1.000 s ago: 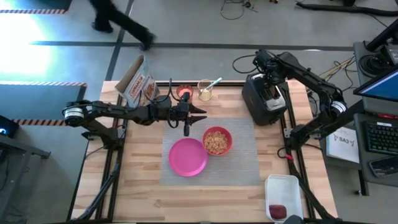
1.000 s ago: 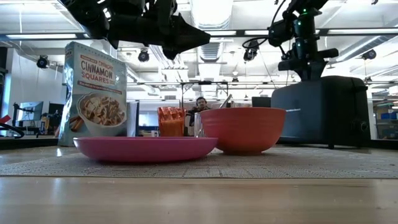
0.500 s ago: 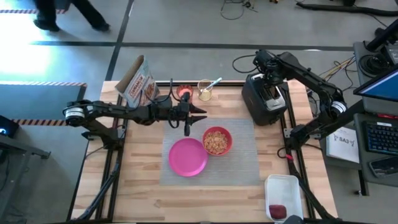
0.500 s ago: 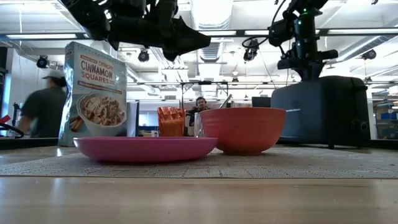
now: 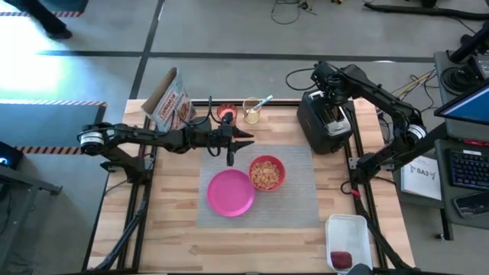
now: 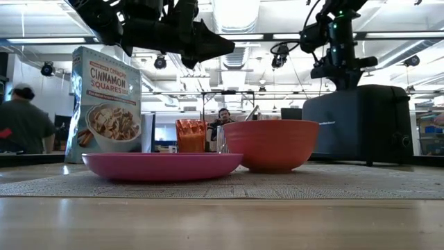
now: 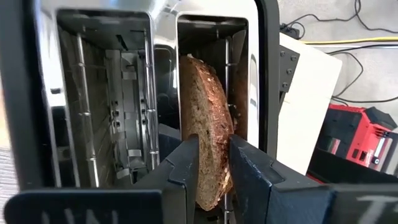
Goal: Arrange a breakfast setting
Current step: Put the bread on the pink plate
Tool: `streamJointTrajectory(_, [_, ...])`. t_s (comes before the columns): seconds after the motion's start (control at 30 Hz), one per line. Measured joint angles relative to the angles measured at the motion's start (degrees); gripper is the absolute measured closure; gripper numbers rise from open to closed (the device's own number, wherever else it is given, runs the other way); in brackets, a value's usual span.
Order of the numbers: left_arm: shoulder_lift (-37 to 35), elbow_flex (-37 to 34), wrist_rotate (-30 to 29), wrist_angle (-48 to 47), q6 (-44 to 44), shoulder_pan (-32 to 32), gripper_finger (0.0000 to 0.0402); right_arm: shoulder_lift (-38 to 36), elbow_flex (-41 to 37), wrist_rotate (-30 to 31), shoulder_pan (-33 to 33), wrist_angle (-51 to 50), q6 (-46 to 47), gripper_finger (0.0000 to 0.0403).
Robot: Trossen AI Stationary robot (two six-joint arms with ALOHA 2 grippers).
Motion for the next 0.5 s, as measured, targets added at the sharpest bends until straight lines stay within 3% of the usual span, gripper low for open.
streamJointTrajectory(0.17, [0.0, 0.0, 0.0, 0.0, 0.0, 0.0, 0.0326, 0.0, -1.4, 0.0, 0.0, 0.1, -0.2, 0.0341])
streamJointTrajectory(0.37, [0.0, 0.0, 0.0, 0.0, 0.0, 0.0, 0.0326, 0.0, -1.4, -0.6, 0.0, -0.1, -1.0, 0.0388])
streamJointTrajectory(0.5, [0.0, 0.0, 0.0, 0.0, 0.0, 0.0, 0.0326, 0.0, -1.0, -0.8, 0.0, -0.4, -1.4, 0.0392])
